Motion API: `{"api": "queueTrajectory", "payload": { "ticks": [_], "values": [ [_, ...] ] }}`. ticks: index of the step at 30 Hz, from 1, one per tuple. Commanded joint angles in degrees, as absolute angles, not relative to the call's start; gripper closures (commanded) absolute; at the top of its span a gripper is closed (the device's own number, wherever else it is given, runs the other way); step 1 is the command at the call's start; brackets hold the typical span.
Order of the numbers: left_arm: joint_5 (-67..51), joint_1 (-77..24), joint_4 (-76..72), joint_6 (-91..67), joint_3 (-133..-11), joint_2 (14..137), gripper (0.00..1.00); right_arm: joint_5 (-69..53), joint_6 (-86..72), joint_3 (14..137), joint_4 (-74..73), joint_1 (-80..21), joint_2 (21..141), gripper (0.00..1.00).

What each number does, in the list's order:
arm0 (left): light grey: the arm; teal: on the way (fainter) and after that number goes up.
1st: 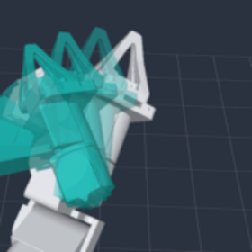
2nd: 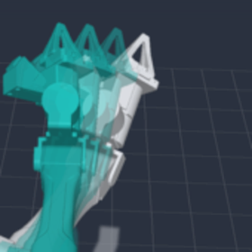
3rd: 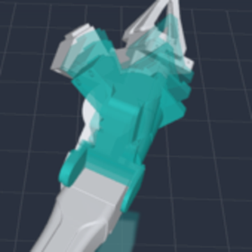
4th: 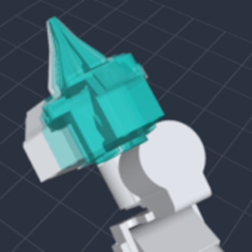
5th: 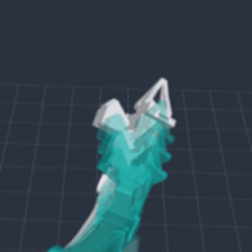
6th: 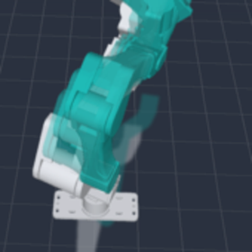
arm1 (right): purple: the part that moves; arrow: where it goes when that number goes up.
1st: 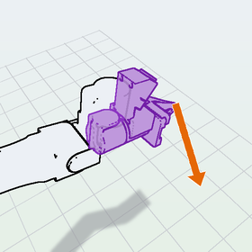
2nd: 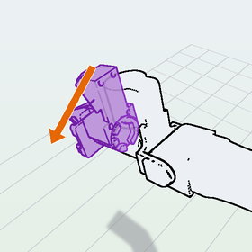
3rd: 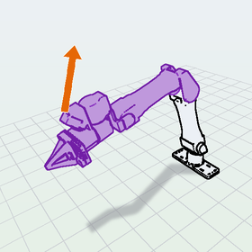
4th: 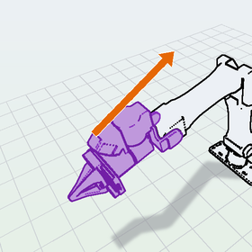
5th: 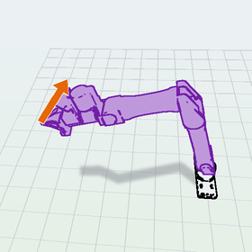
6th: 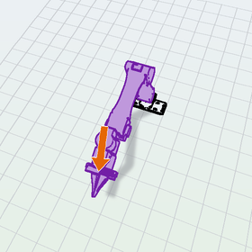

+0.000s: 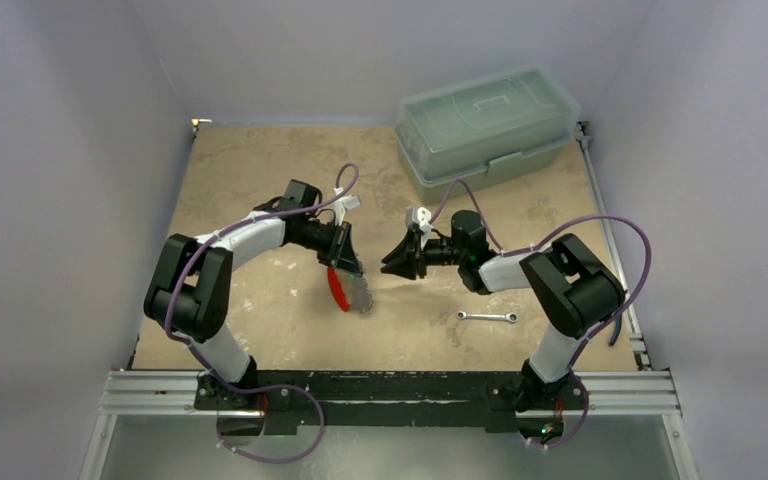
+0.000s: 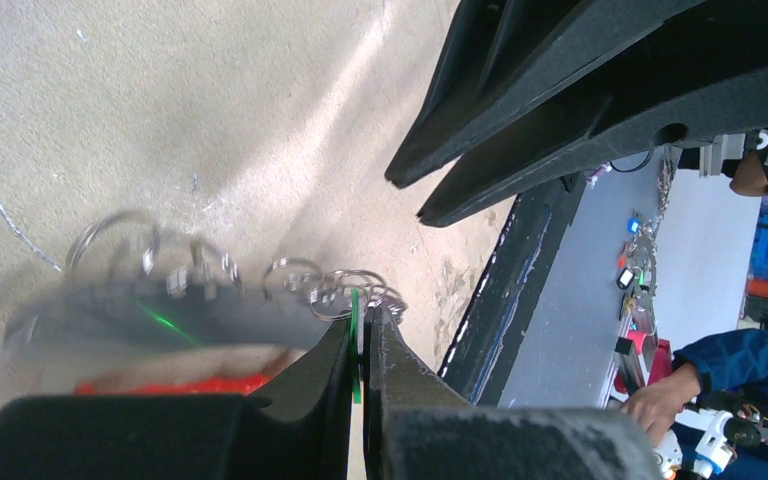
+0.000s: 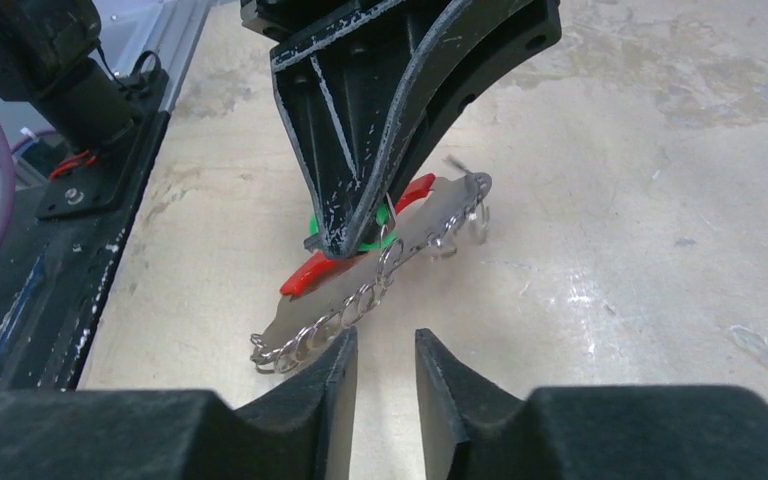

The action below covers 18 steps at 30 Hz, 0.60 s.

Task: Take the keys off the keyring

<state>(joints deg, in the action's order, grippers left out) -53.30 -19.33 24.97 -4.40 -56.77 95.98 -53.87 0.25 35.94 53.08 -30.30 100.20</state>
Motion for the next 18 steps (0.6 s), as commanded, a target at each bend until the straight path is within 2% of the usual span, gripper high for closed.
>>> {"api": "queueTrajectory", "payload": {
  "ticks": [1,5,9,18],
  "values": [
    [-54.0,-20.3,25.5,-2.0,-59.1,93.6,1.0,-54.8,5.4,38.1,45.8,-29.4,97.0,0.67],
    [-54.4,-20.6,26.2,-1.2,-59.2,93.2,1.0,-54.2,6.8,39.9,43.9,-29.5,95.6,0.63],
    [-54.5,-20.7,26.5,-0.9,-59.2,93.0,1.0,-54.0,11.3,42.2,39.7,-30.4,95.7,0.63],
    [-54.9,-21.2,26.0,-1.0,-59.0,92.7,1.0,-48.9,10.5,40.9,42.2,-35.7,96.8,0.62]
  ]
}}
